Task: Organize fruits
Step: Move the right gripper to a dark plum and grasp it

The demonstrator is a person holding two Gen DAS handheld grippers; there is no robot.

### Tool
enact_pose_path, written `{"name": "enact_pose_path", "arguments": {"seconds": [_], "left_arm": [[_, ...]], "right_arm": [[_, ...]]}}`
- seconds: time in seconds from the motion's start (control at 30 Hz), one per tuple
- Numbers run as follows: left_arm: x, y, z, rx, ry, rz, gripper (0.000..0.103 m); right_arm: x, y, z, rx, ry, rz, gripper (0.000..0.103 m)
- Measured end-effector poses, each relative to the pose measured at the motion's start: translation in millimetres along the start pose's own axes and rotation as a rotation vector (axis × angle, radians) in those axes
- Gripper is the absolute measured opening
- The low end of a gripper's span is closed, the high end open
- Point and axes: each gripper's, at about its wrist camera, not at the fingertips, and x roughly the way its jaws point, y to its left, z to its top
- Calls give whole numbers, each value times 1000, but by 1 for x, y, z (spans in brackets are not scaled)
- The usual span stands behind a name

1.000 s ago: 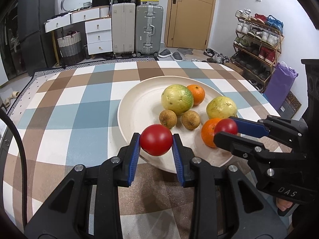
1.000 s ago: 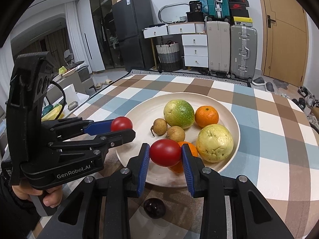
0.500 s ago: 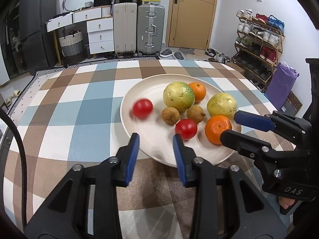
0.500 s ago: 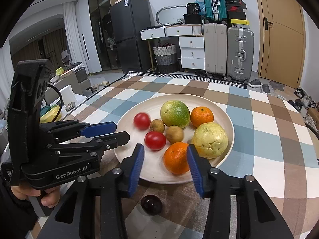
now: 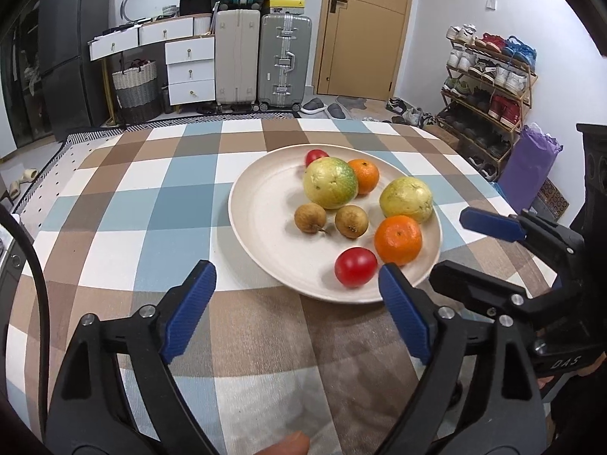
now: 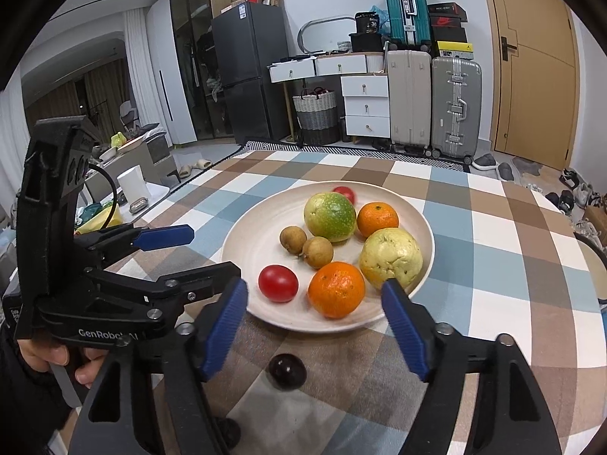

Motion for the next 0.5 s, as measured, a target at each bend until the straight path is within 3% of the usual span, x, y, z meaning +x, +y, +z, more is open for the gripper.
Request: {"name": "enact_pose_path", "arguments": {"seconds": [0.17, 0.33, 0.5], "left_arm": [[-12, -3, -8, 5, -23, 7, 102], [-19, -6, -14, 10, -26, 0, 102], [-25, -10, -19, 22, -22, -8, 102]], "right_arm": [[-7, -4, -2, 7, -4, 16, 94], [-16, -11, -5, 26, -3, 17, 101], [-21, -16, -11, 37, 11, 10, 102]]}}
